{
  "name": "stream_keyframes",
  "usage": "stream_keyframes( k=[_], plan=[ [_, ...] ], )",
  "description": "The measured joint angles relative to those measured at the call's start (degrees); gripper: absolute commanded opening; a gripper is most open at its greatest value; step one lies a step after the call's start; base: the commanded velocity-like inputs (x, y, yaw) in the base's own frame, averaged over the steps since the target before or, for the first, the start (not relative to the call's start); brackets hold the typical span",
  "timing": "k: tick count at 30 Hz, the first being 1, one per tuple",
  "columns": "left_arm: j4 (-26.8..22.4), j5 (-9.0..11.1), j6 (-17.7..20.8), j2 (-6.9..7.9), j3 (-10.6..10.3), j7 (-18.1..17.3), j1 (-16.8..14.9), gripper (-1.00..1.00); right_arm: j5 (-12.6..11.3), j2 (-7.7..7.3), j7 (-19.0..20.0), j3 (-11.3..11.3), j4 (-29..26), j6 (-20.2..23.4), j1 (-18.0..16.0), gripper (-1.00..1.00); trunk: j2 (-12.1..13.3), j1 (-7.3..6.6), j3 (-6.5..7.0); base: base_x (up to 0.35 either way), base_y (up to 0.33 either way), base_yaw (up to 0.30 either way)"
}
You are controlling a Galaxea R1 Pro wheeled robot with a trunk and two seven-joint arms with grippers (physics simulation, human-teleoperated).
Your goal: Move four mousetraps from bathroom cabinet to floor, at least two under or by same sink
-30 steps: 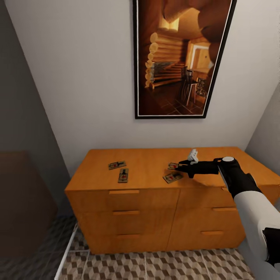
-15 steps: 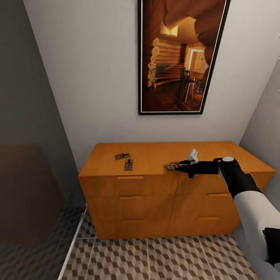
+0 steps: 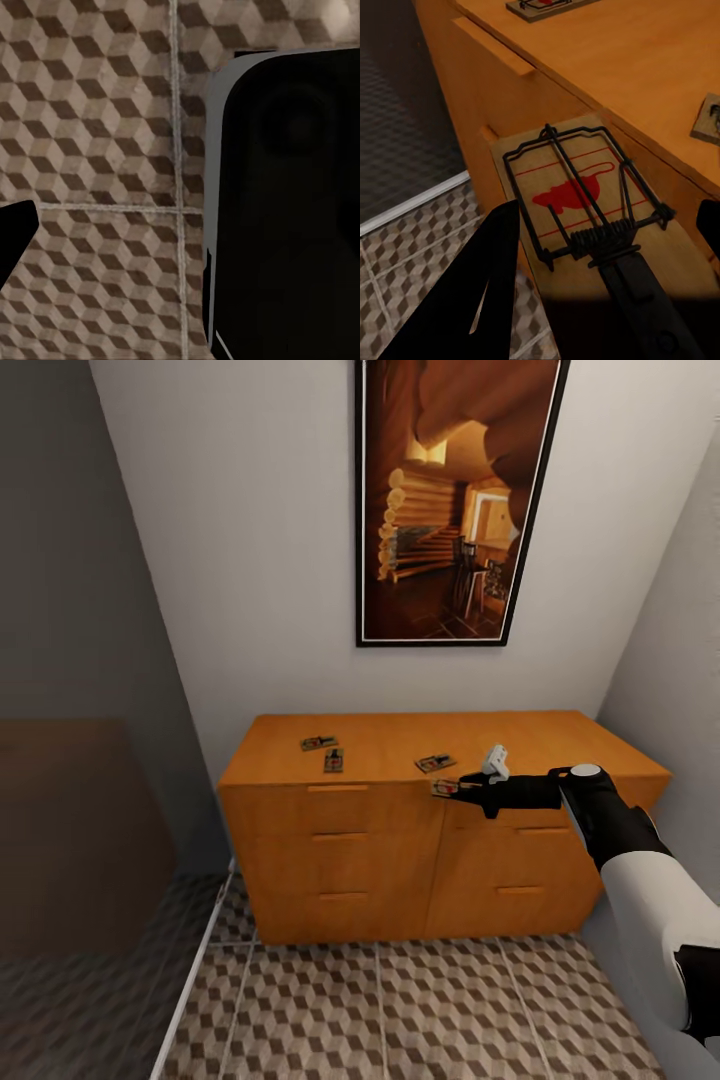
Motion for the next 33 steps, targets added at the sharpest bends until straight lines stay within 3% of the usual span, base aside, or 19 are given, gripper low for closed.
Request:
stream_keyframes(
  k=[8,15,26,33],
  plan=[
    [0.0,0.0,0.0,0.00,0.0,0.0,0.0,1.00,0.0,0.00,-0.1,0.0,0.2,0.0,0.0,-1.00,0.0,0.00,0.00,-0.267,0.000,0.000],
    [-0.1,0.0,0.0,0.08,0.1,0.0,0.0,1.00,0.0,0.01,-0.9,0.1,4.1,-0.7,0.0,-1.00,0.0,-0.02,0.00,-0.186,0.000,0.000],
    [-0.1,0.0,0.0,0.09,0.1,0.0,0.0,1.00,0.3,0.31,-6.2,0.3,16.7,-10.6,0.0,-1.00,0.0,-0.03,0.00,-0.017,0.000,0.000],
    [-0.2,0.0,0.0,0.03,0.1,0.0,0.0,1.00,0.9,0.33,-8.8,0.3,30.3,-21.9,0.0,-1.00,0.0,-0.03,0.00,0.000,0.000,0.000]
  ],
)
